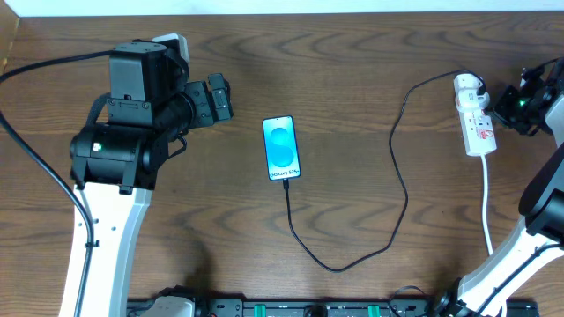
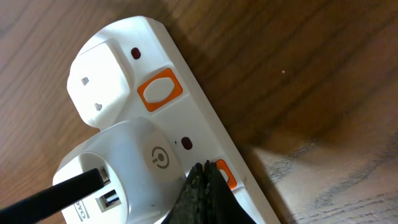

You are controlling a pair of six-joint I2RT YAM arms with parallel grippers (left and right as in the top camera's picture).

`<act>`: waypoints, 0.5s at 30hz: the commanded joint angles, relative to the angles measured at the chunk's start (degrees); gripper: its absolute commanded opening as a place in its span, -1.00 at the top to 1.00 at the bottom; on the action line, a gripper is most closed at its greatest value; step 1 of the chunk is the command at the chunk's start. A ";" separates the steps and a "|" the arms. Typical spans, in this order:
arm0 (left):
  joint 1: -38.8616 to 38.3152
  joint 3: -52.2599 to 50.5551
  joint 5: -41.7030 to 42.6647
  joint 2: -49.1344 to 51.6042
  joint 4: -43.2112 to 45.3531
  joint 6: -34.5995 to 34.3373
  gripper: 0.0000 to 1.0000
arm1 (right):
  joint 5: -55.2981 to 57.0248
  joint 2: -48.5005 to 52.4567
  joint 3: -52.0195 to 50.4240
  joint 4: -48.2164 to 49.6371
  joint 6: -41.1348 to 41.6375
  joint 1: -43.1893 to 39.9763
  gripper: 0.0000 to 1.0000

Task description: Plug charger to phone and switch on socket

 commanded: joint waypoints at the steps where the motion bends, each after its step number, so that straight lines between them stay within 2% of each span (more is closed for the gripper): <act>1: 0.04 -0.04 -0.50 -0.20 0.04 0.74 -0.97 | -1.60 2.71 0.57 -1.42 -0.35 1.55 0.98; 15: 0.04 -0.04 -0.50 -0.20 0.02 0.74 -0.98 | 0.68 3.43 0.26 -3.32 4.44 4.66 0.98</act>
